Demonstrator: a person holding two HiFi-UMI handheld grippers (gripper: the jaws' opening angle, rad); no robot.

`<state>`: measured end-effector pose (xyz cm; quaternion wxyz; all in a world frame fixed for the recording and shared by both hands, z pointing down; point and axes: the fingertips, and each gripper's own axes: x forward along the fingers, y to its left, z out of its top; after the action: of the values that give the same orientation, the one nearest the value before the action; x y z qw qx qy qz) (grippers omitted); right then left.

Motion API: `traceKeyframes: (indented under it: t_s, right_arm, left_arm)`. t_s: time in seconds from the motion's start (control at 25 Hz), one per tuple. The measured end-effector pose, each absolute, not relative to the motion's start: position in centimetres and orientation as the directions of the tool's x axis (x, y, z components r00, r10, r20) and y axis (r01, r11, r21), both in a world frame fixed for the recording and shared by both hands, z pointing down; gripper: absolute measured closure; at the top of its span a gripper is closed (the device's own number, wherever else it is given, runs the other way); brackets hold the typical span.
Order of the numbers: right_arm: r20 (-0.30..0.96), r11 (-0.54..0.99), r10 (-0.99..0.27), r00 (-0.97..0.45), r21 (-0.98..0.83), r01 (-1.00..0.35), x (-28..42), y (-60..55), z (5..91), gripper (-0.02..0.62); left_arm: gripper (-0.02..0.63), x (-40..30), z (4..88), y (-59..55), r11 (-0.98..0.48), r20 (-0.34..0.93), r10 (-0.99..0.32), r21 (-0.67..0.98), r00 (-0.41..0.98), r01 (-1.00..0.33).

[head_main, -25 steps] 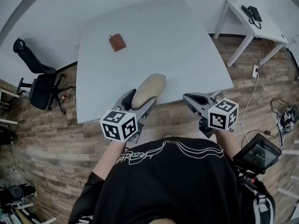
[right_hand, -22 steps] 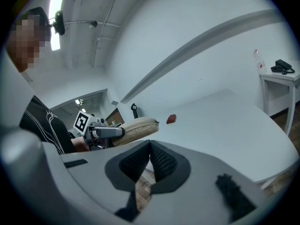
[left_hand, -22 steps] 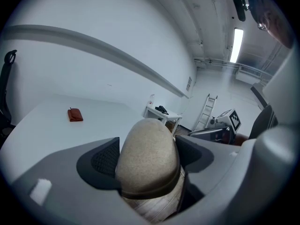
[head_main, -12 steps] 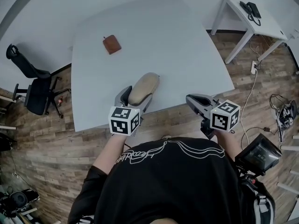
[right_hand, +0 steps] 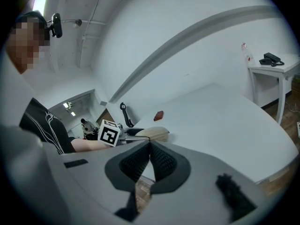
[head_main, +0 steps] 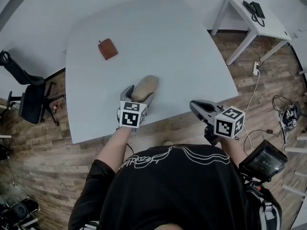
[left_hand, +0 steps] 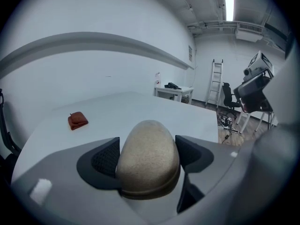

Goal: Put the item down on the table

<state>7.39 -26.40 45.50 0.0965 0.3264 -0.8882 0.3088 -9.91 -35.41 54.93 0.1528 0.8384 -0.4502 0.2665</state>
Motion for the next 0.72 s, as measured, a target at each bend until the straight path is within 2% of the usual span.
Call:
traceKeyframes:
  t_s: [0.72]
  right_arm:
    - [0.394, 0.590, -0.512, -0.763, -0.485, -0.646, 7.4, -26.5, 46.0, 0.589]
  left_arm:
    - [0.222, -9.8, 61.4, -35.0, -0.550, 0.695, -0.580, 0.050, 0.425, -0.833]
